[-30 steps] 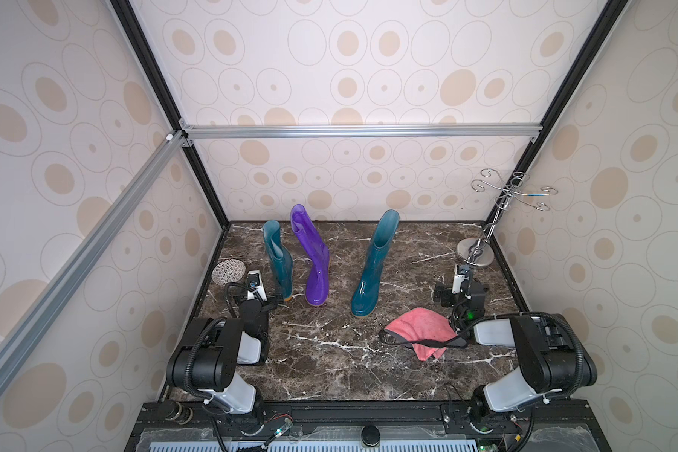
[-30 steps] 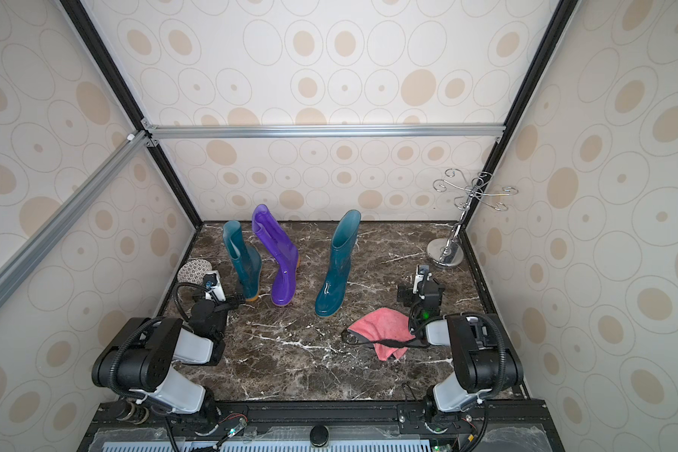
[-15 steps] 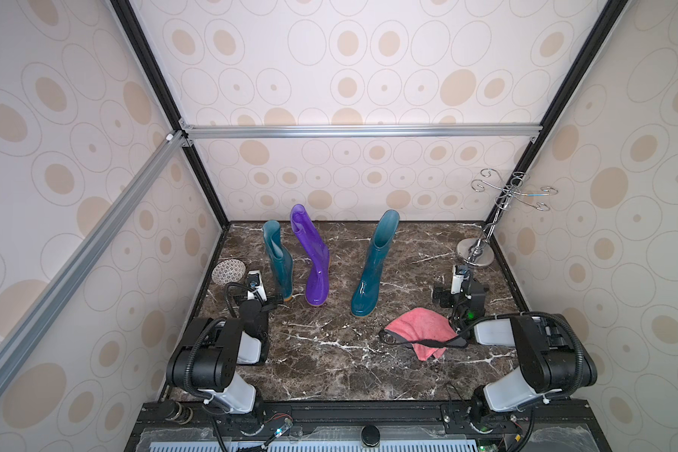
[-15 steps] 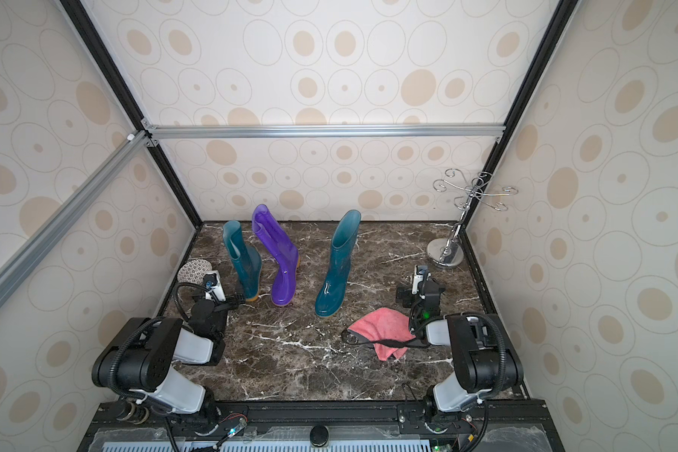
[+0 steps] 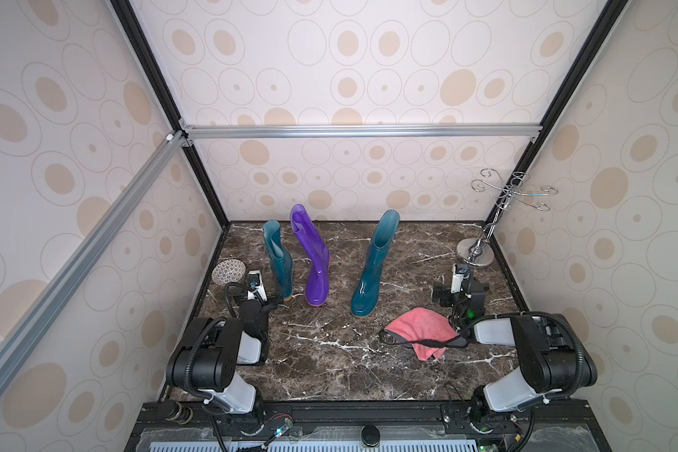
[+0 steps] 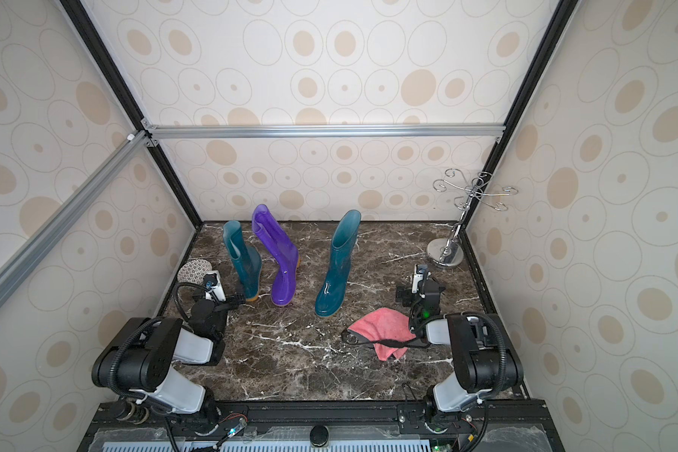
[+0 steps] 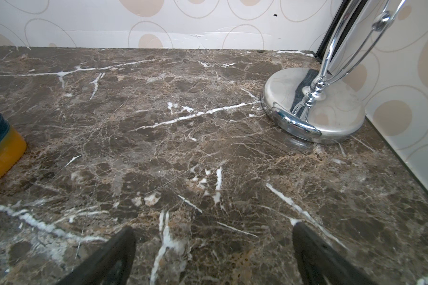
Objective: Wipe the rubber boots with a cloth
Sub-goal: Reset both arms
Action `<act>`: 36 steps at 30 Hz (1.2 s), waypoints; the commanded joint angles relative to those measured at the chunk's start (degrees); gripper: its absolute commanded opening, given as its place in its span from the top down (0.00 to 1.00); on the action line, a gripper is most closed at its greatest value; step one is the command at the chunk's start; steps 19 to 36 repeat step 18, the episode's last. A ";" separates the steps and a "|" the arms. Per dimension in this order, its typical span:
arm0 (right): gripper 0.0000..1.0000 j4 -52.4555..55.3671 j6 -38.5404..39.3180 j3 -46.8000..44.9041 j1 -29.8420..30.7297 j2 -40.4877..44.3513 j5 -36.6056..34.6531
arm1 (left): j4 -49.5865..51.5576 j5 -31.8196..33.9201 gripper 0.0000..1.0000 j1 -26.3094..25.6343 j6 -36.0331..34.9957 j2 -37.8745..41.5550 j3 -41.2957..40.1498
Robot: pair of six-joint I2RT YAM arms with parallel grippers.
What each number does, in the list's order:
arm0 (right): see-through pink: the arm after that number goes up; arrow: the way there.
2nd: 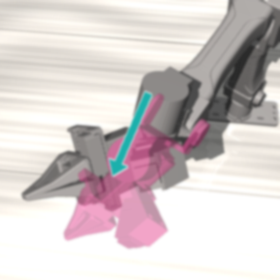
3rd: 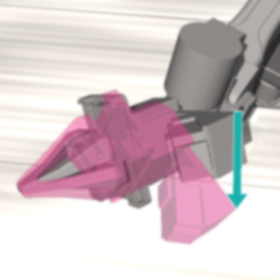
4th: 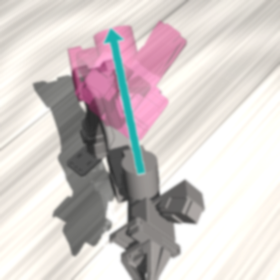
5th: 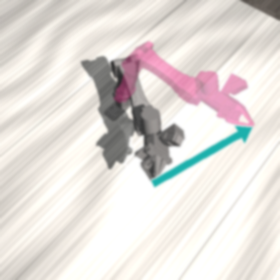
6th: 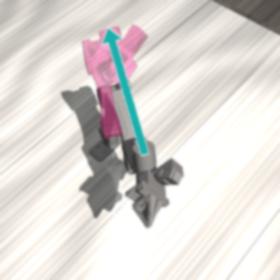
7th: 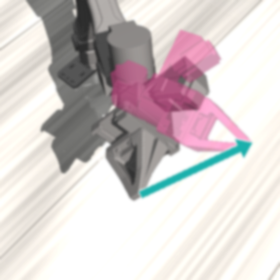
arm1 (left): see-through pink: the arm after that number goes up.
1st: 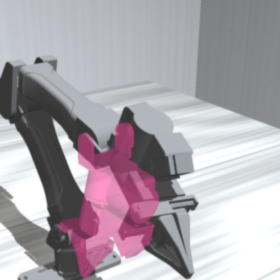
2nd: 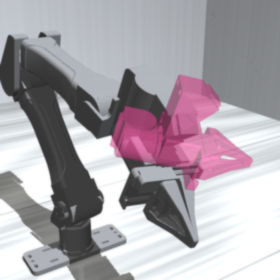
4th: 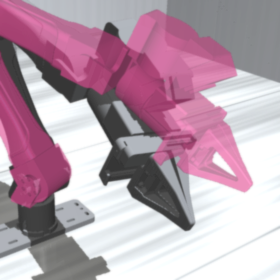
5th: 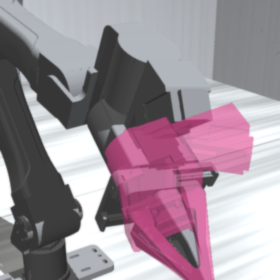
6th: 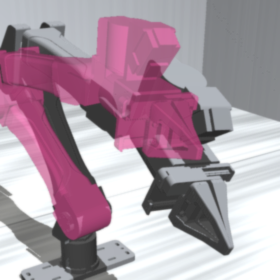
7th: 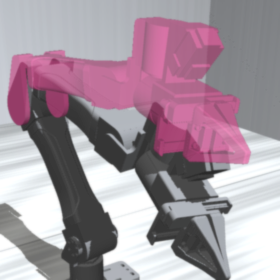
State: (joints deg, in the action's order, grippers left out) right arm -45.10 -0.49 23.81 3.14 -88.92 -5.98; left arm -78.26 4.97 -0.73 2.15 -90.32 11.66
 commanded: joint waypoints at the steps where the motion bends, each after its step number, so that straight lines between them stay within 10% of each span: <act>1: 0.00 -0.34 1.26 0.40 -0.34 0.78 0.54 | 0.68 -3.21 0.00 0.47 -0.75 -0.20 1.27; 36: 0.00 -0.26 1.21 0.43 -0.38 0.78 0.53 | 0.91 -2.95 0.00 0.13 -1.01 -0.20 1.35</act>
